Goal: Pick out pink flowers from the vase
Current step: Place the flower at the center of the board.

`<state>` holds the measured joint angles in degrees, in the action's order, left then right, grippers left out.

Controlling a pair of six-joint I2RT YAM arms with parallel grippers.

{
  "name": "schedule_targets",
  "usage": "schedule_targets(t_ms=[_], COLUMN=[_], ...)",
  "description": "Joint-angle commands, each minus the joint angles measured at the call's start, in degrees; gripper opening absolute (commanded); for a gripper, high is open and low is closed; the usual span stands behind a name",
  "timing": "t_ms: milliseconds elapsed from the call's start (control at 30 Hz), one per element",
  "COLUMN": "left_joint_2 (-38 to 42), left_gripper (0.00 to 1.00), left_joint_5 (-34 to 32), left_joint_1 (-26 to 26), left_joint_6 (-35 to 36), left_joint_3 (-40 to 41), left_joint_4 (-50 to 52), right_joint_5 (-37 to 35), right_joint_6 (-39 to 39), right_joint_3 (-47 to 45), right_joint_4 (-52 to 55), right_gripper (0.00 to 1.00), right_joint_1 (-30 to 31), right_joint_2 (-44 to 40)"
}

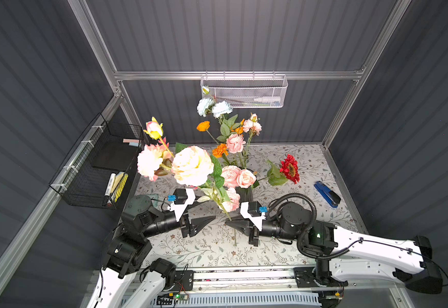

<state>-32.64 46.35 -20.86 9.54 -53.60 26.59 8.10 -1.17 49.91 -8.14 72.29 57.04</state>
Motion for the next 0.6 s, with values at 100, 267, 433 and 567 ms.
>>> schedule_targets(t_ms=[100, 267, 433, 567], left_joint_2=[-0.36, -1.58, -3.29, -4.49], left_gripper=[0.70, 0.70, 0.70, 0.70], left_joint_5=[-5.57, -6.88, -6.68, -6.54], left_joint_1=[-0.24, -0.23, -0.23, -0.29], left_joint_6=[5.47, 5.45, 4.45, 4.34], left_joint_3=[-2.50, -1.29, 0.47, 2.21], left_joint_4=[4.57, 1.90, -1.80, -4.59], right_joint_5=[-5.12, -14.11, -25.66, -33.73], right_joint_6=[-0.38, 0.59, 1.34, 1.28], right_joint_3=[0.09, 1.05, 0.07, -1.21], right_joint_4=[8.02, 17.51, 24.28, 27.20], right_gripper=[0.00, 0.00, 0.00, 0.00], right_joint_1=[0.58, 0.66, 0.64, 0.53], right_joint_2=[-8.95, -16.45, -23.88, -30.00])
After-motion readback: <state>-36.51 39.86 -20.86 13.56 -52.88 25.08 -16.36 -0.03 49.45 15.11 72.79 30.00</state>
